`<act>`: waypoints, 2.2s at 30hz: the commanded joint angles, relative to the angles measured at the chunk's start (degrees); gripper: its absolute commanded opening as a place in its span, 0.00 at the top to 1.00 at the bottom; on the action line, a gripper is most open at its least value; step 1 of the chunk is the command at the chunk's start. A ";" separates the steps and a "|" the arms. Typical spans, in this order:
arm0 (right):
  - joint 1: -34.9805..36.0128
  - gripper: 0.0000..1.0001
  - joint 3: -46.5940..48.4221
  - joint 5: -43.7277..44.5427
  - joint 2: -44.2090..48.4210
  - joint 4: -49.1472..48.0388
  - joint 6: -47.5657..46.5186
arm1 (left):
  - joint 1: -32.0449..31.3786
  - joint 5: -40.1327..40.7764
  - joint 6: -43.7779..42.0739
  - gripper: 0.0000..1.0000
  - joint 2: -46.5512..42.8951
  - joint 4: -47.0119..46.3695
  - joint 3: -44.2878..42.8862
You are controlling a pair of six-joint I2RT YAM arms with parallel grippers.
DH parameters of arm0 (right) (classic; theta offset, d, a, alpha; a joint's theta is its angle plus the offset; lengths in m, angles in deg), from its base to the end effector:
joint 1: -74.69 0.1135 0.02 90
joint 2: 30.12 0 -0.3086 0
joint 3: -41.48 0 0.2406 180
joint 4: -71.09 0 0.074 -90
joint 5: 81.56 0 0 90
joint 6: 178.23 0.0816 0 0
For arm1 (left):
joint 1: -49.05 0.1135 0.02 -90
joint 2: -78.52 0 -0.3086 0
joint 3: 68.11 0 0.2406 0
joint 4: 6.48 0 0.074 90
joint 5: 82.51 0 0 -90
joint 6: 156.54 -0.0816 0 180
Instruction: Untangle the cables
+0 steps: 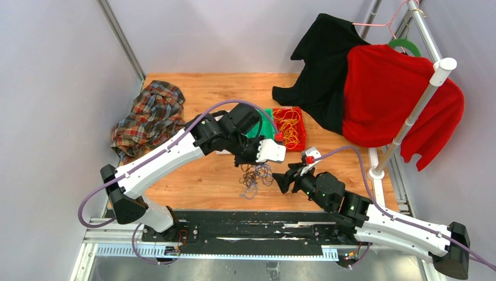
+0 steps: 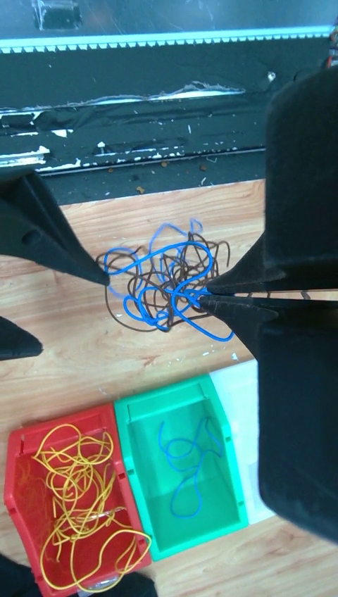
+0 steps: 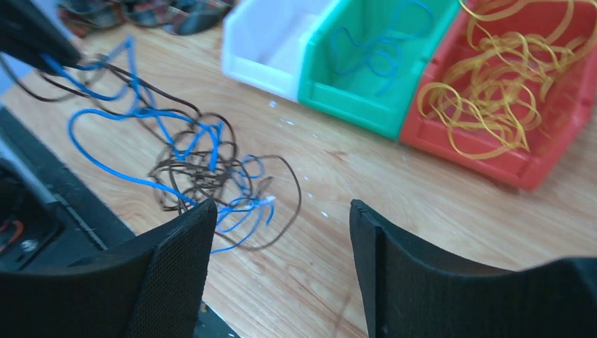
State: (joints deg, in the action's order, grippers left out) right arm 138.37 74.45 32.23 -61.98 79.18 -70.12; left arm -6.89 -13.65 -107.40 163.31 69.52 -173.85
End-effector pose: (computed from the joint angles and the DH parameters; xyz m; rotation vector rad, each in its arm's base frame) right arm 0.0942 0.1163 0.2630 -0.3672 1.6949 0.7163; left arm 0.1451 -0.2672 0.3838 1.9885 1.5669 -0.5719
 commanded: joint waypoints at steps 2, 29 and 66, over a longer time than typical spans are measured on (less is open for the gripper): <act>0.04 0.30 4.93 -7.76 -1.27 -8.77 -4.38 | 0.40 -2.83 5.03 0.99 -1.65 1.80 -2.89; 0.05 0.33 4.92 3.46 -27.27 -36.00 -3.63 | 0.40 -10.62 15.46 0.99 -4.05 1.72 -6.83; 0.74 0.92 -16.44 7.17 -1.98 0.82 16.64 | 0.66 33.75 -11.13 1.00 -7.98 -35.08 -28.05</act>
State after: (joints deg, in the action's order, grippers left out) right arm 138.41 57.82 37.50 -64.66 73.67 -55.34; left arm -5.93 15.51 -113.74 154.77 41.72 -202.95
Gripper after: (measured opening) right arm 0.129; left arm 0.011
